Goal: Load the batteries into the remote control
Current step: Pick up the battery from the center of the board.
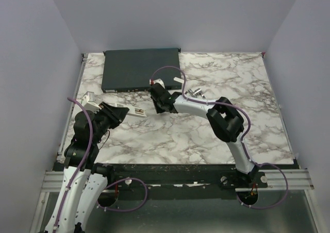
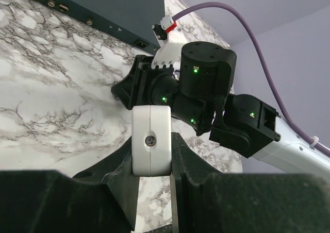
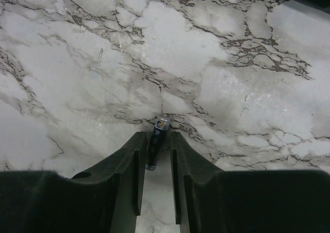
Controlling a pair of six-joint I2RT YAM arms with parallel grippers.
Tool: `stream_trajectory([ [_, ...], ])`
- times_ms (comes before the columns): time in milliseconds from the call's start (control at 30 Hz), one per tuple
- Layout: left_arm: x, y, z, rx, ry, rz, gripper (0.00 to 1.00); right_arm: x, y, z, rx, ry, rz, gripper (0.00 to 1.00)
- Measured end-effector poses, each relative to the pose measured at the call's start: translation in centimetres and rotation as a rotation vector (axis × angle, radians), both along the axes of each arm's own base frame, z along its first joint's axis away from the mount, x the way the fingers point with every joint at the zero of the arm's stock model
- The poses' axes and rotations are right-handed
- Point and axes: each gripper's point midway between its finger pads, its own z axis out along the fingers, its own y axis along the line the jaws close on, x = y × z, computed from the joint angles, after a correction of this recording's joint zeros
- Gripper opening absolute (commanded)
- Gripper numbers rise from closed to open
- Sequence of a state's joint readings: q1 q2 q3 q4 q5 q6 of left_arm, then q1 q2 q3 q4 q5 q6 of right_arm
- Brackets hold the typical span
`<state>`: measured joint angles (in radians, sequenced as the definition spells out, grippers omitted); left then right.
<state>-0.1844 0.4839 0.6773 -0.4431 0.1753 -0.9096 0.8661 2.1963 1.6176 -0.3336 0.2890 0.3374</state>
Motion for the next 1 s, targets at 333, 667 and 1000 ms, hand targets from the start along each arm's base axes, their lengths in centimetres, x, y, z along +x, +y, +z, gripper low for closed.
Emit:
stream_trajectory([
  [333,0.0,0.0,-0.1,0.000,0.003,0.000,0.00,-0.1,0.4,0.0,-0.018,-0.008,0.006,0.04],
  [667,0.1,0.1,-0.1,0.002,0.003,0.007,0.00,-2.6,-2.9,0.5,-0.011,-0.011,-0.021,0.01],
  [1000,0.7,0.0,0.1,0.015,-0.010,0.001,0.00,-9.9,-7.4,15.2,0.351,-0.225,0.168,0.01],
])
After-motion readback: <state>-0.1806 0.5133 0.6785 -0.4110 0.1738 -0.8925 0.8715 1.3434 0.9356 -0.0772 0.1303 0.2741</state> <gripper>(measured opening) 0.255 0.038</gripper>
